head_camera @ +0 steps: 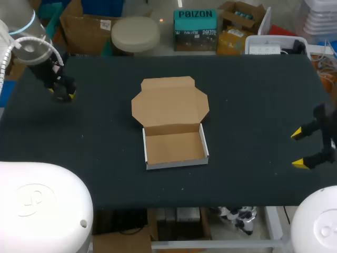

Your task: Assemble the packaging by folding the flat box into shape, placing the metal phone stand inside, and closing the box properly

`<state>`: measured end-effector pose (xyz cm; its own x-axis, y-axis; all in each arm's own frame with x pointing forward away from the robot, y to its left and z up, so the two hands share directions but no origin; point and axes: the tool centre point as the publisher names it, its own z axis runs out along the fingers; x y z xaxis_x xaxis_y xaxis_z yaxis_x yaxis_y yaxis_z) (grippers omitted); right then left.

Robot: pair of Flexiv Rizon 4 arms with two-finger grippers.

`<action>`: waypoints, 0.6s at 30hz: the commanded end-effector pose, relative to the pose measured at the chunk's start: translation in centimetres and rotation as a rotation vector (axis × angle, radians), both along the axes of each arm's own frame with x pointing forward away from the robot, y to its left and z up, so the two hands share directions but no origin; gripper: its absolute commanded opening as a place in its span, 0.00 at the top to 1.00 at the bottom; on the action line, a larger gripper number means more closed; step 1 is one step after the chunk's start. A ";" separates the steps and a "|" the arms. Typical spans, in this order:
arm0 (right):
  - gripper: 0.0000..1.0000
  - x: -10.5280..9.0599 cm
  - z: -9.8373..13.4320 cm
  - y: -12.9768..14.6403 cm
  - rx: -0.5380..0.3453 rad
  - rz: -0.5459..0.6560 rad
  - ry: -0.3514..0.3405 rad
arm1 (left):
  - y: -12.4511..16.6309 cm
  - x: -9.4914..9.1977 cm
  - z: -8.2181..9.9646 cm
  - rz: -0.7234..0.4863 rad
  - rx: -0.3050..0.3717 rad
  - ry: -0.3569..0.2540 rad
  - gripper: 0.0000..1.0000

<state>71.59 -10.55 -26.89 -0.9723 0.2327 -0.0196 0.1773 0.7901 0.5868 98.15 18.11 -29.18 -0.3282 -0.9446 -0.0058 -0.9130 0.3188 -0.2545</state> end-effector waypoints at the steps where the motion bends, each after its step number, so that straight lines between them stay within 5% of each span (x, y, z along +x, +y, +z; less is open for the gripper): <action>1: 0.00 1.0 -1.6 0.6 -0.015 -0.006 0.002 | -1.3 -1.0 0.6 0.001 0.022 -0.002 1.00; 18: 0.00 1.4 -2.4 1.1 -0.017 -0.010 0.002 | -6.2 -2.8 1.5 -0.085 0.047 0.003 1.00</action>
